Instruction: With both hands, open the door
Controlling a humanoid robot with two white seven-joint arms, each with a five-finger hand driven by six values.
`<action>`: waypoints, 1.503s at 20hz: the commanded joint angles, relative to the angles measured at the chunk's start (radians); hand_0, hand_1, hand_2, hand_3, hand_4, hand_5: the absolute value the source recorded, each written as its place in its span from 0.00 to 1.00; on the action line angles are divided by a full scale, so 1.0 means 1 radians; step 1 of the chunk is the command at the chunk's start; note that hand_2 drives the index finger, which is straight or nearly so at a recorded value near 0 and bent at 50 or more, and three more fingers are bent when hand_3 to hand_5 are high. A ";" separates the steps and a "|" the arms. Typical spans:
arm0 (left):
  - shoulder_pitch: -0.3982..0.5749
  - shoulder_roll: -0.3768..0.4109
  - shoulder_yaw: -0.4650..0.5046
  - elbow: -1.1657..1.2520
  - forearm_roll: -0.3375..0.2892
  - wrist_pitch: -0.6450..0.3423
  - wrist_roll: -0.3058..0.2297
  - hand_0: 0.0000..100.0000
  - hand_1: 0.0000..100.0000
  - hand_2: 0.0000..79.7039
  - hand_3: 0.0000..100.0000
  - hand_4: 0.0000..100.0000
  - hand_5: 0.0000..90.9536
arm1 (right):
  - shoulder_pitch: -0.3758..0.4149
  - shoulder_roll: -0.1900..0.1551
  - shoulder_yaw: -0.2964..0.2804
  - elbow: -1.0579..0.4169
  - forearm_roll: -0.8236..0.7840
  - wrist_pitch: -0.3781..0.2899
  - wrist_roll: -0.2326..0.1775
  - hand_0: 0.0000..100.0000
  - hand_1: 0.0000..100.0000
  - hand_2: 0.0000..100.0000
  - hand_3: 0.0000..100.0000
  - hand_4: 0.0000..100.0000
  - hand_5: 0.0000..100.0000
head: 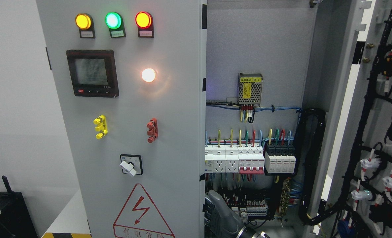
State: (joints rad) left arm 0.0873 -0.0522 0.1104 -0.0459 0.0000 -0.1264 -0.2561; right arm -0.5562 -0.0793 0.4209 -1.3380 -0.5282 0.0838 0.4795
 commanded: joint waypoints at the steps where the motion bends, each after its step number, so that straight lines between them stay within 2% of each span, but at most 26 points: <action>1: 0.000 0.000 0.000 0.001 -0.026 -0.001 0.000 0.00 0.00 0.00 0.00 0.03 0.00 | 0.038 -0.001 0.010 -0.078 -0.004 0.002 0.002 0.11 0.00 0.00 0.00 0.00 0.00; 14: -0.001 0.000 0.000 0.000 -0.026 -0.001 0.000 0.00 0.00 0.00 0.00 0.03 0.00 | 0.122 -0.002 0.033 -0.207 -0.006 0.001 0.005 0.11 0.00 0.00 0.00 0.00 0.00; 30: 0.000 0.000 0.000 0.000 -0.026 0.001 0.000 0.00 0.00 0.00 0.00 0.03 0.00 | 0.157 -0.001 0.097 -0.297 -0.078 0.001 0.005 0.11 0.00 0.00 0.00 0.00 0.00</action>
State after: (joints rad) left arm 0.0874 -0.0522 0.1104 -0.0458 0.0000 -0.1325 -0.2561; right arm -0.4061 -0.0808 0.4792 -1.5733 -0.5875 0.0844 0.4879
